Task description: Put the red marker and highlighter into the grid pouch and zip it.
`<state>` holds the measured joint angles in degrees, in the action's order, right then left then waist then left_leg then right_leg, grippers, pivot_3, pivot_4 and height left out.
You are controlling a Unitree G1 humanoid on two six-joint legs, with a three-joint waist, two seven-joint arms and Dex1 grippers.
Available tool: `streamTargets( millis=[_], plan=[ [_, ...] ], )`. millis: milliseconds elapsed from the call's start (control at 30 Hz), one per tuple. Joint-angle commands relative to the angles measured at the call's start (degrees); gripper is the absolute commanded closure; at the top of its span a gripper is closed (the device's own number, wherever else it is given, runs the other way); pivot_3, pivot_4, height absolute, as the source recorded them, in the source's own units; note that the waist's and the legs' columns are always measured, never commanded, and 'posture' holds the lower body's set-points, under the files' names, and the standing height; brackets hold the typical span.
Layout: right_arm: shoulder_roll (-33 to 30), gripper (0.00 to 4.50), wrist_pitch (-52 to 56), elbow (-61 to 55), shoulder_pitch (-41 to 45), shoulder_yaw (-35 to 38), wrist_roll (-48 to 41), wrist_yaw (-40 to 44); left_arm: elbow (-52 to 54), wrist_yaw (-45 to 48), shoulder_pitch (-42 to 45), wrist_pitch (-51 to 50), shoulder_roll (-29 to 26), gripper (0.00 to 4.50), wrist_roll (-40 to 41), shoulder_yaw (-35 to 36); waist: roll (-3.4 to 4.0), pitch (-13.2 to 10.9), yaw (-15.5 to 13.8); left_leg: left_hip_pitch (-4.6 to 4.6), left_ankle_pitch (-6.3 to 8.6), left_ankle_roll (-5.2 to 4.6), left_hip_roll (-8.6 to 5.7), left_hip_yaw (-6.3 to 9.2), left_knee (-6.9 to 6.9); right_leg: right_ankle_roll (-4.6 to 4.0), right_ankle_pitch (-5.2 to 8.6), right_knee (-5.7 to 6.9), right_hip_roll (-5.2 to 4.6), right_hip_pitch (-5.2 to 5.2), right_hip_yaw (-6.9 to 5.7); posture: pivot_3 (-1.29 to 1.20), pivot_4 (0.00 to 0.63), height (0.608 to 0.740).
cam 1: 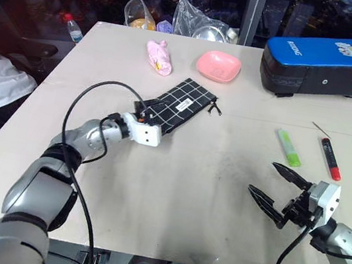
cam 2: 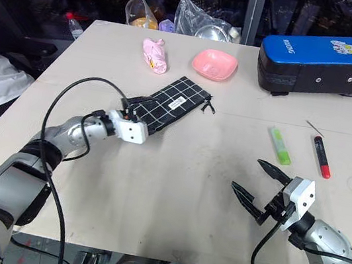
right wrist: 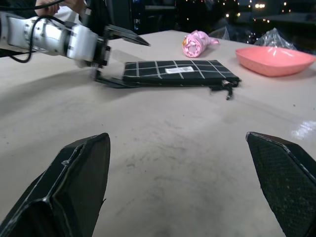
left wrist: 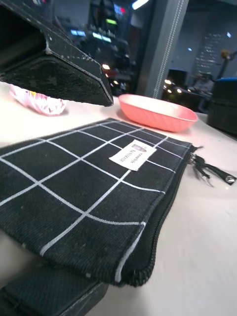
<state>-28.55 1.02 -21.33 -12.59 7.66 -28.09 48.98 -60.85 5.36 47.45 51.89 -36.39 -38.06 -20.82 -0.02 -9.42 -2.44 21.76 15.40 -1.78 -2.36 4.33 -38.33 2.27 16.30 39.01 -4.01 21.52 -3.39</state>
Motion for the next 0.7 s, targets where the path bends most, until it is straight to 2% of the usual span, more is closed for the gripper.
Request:
streamTargets(
  millis=[33,67,167,400,433,600,700],
  plan=[
    [0.4,0.06,-1.1,-0.6,1.1,0.3,-0.2,-0.3,-2.3,-3.3,1.6,-8.0,1.2,0.0,-3.2,-2.1,-0.01,0.0,0.4,-0.02,-0.02,-0.02,0.0,-0.03,0.0,0.04,-0.02,0.0,0.03,0.01,-0.01,0.0,0.15,0.737],
    [0.5,0.06,-1.1,-0.5,1.4,0.4,-0.3,-0.3,-2.4,-3.9,1.9,-8.5,1.5,0.0,-3.5,-2.6,-0.02,0.0,0.7,-0.05,-0.02,-0.02,0.0,-0.06,0.0,0.06,-0.03,0.0,0.06,0.01,0.0,0.0,0.15,0.737],
    [1.1,0.0,-1.2,0.0,2.5,0.7,-0.3,-1.1,-2.6,-5.4,2.2,-10.0,2.1,0.84,-3.7,-3.7,-0.02,0.0,1.5,-0.03,-0.03,-0.01,0.02,-0.08,0.01,-0.14,-0.14,0.0,0.06,0.04,0.11,0.0,0.15,0.737],
    [1.9,0.0,-1.7,1.3,4.4,0.5,0.3,-1.8,-2.7,-7.5,1.7,-10.7,2.1,4.34,-2.6,-4.2,0.0,0.0,1.5,0.0,-0.02,-0.01,0.0,-0.14,0.04,-0.19,-0.17,-0.02,-0.01,0.1,0.24,0.0,0.15,0.737],
    [2.0,0.0,-1.7,1.4,4.5,0.4,0.4,-1.9,-2.7,-8.0,1.7,-10.6,2.0,4.47,-2.5,-4.0,0.0,0.0,1.6,-0.01,-0.02,-0.02,0.0,-0.14,0.04,-0.18,-0.17,-0.02,-0.02,0.09,0.24,0.0,0.15,0.737],
    [2.6,0.0,-2.1,1.7,5.0,-0.2,1.1,-2.0,-1.3,-9.2,1.2,-8.3,1.6,4.47,0.0,-2.4,-0.01,0.0,1.6,-0.01,-0.02,-0.02,-0.01,-0.13,0.03,-0.17,-0.17,-0.02,-0.02,0.09,0.24,0.0,0.15,0.737],
    [3.6,0.0,-0.5,1.5,7.6,-1.2,3.0,-5.4,4.2,1.8,-2.5,-3.7,2.7,4.47,14.6,4.0,-0.03,0.0,1.7,0.03,-0.03,-0.01,-0.01,-0.14,0.03,-0.19,-0.18,-0.03,-0.03,0.15,0.28,0.0,0.15,0.737]
  ],
)
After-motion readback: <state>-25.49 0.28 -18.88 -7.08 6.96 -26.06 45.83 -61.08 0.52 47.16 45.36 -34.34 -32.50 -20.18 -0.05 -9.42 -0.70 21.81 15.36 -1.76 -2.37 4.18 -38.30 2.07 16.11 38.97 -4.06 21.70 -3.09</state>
